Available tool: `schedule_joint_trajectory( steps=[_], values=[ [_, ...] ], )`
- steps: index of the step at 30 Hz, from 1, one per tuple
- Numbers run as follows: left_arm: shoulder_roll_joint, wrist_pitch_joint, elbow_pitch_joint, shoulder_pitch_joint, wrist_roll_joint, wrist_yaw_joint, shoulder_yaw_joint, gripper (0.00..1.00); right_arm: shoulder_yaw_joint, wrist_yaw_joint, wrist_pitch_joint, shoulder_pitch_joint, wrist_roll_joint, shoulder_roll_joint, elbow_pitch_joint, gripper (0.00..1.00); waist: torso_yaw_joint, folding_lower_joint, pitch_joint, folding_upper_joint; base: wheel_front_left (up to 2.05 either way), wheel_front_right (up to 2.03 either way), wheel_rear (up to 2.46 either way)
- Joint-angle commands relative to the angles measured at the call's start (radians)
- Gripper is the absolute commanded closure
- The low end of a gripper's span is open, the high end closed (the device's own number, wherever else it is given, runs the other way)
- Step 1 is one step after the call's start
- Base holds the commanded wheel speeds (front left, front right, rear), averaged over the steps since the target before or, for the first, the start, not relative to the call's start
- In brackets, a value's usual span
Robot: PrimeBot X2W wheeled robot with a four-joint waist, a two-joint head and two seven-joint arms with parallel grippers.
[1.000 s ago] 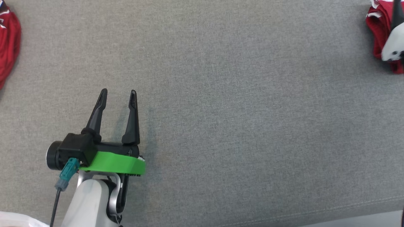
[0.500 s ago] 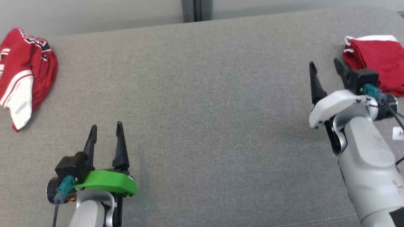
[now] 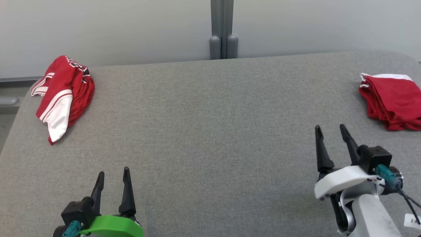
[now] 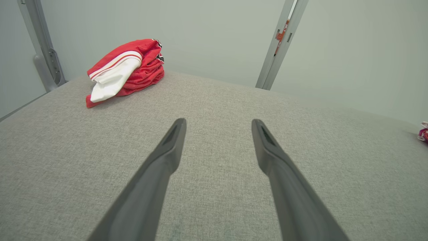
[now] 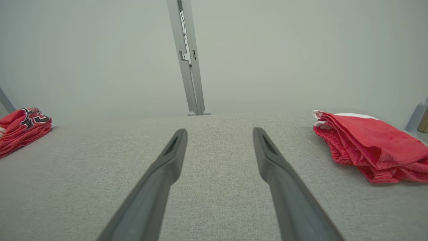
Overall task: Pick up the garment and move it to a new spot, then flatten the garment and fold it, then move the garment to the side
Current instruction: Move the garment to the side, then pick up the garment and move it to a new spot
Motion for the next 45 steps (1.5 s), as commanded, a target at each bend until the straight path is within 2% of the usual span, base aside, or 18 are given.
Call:
schedule_joint_trajectory(
  steps=[1, 4, 10, 24, 30, 45],
  values=[
    [0.0, -0.003, -0.004, 0.015, 0.01, -0.004, 0.003, 0.0, 0.023, 0.0, -0.003, 0.029, 0.026, 0.003, -0.019, 0.0, 0.011, 0.0001, -0.016, 0.0, 0.0, 0.0, 0.0],
    [-0.001, -0.003, -0.006, 0.021, 0.009, -0.002, 0.008, 0.0, 0.068, 0.0, -0.003, 0.076, 0.078, 0.0, -0.049, 0.0, 0.008, 0.0001, -0.019, 0.0, 0.0, 0.0, 0.0],
    [-0.002, -0.003, -0.006, 0.022, 0.014, -0.006, 0.01, 0.0, 0.11, 0.0, -0.003, 0.107, 0.107, 0.001, -0.066, 0.0, 0.0, 0.0001, -0.018, 0.0, 0.0, 0.0, 0.0],
    [-0.004, -0.003, 0.002, 0.01, 0.022, -0.013, 0.005, 0.0, 0.105, 0.0, -0.003, 0.119, 0.074, 0.002, -0.067, 0.0, 0.026, 0.0001, -0.022, 0.0, 0.0, 0.0, 0.0],
    [-0.003, -0.004, -0.007, -0.002, 0.026, -0.009, 0.001, 0.0, 0.115, 0.0, -0.003, 0.12, 0.081, 0.002, -0.081, 0.0, 0.114, 0.0001, -0.019, 0.0, 0.0, 0.0, 0.0],
    [0.011, -0.003, -0.016, 0.016, 0.027, -0.007, 0.006, 0.0, 0.151, 0.0, -0.003, 0.116, 0.102, 0.001, -0.076, 0.0, 0.447, 0.0001, -0.019, 0.0, 0.0, 0.0, 0.0]
  ],
)
